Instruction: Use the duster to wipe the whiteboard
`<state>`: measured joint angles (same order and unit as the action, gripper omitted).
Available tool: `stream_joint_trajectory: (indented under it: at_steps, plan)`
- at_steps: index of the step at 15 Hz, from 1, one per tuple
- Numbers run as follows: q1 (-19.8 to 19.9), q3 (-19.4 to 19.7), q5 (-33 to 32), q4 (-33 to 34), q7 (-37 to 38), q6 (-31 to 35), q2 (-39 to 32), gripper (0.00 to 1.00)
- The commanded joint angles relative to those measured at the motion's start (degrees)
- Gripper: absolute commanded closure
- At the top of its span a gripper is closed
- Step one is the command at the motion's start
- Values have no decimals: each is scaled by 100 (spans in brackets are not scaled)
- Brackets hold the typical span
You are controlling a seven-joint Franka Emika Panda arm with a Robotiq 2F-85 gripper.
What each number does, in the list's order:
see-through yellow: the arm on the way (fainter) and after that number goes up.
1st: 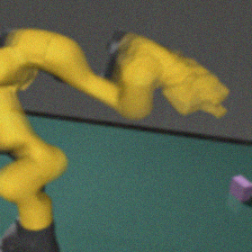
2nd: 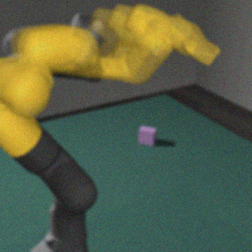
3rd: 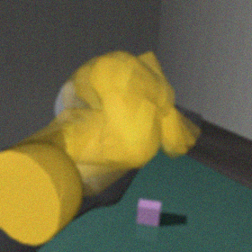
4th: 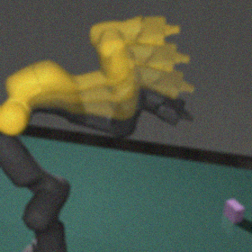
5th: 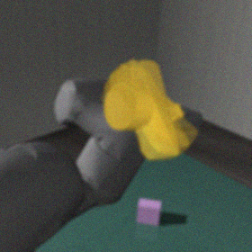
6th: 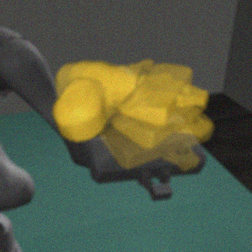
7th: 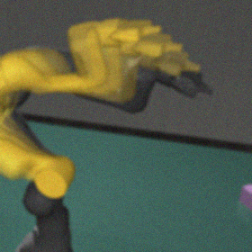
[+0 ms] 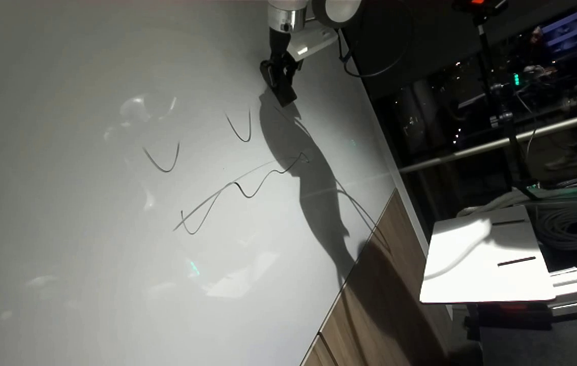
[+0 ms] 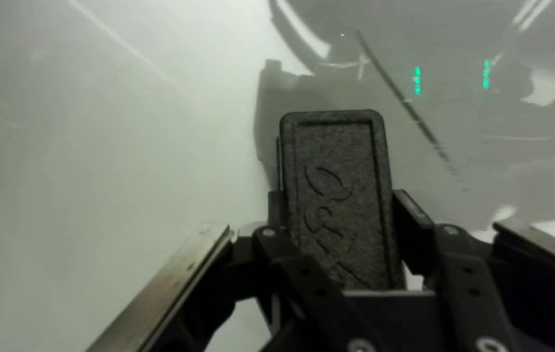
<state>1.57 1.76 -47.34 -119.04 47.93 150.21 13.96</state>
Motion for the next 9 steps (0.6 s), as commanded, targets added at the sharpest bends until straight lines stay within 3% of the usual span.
stream_joint_trajectory:
  at_steps: [1, 3, 5, 9]
  plan:
    - [-181, -347, 558, -292, -482, 616, 287, 71]
    - [-249, -445, 920, -369, -868, 1010, 208, 71]
    - [-589, -299, 1097, -373, -1049, 1182, 87, 71]
    - [-860, -496, 1134, -153, -1143, 1151, -233, 71]
